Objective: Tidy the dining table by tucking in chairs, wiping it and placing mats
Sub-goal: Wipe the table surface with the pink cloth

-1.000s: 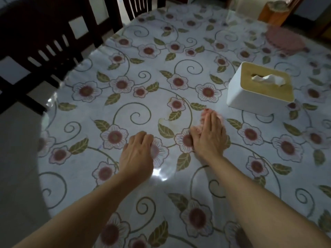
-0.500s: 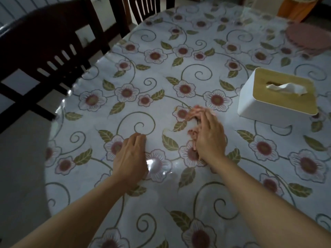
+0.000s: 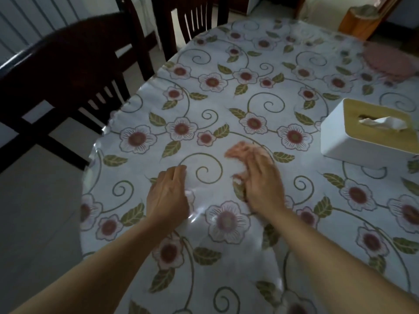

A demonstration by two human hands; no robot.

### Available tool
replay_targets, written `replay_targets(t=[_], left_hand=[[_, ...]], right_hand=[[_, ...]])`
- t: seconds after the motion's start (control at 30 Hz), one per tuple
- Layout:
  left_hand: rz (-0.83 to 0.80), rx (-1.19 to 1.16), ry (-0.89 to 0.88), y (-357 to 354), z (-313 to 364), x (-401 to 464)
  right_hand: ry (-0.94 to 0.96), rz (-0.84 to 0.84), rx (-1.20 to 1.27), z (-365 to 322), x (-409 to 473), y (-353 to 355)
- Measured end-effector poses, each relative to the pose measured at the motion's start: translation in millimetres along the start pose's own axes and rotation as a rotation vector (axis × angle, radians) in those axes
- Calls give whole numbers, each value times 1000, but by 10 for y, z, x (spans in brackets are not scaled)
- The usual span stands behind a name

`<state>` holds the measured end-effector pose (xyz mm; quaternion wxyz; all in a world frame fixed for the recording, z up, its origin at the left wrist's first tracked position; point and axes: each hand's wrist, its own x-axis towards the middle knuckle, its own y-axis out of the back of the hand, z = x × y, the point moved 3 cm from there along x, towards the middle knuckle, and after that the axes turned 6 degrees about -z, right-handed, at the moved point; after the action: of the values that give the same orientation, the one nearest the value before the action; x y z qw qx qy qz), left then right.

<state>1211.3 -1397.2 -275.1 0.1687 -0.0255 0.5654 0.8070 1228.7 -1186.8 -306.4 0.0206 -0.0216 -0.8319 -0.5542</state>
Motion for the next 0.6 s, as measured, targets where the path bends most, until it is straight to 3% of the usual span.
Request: replay_targets(t=[0.1, 0.13, 0.2, 0.27, 0.33, 0.5, 0.6], left_hand=[[-46, 46, -40, 71, -115, 153], [-72, 63, -43, 80, -157, 189], [-114, 70, -48, 102, -244, 233], [-114, 71, -59, 111, -306, 245], [-96, 56, -71, 131, -341, 265], [-33, 24, -100, 210, -450, 505], [25, -18, -136, 206, -513, 637]], right_hand=[[-295, -41, -76, 23, 307, -113], [-302, -7, -48, -125, 330, -155], [-131, 44, 69, -575, 250, -249], [78, -73, 69, -910, -15, -406], [95, -98, -4, -860, -130, -435], [-419, 43, -180, -15, 349, -172], [-495, -3, -182, 20, 774, -235]])
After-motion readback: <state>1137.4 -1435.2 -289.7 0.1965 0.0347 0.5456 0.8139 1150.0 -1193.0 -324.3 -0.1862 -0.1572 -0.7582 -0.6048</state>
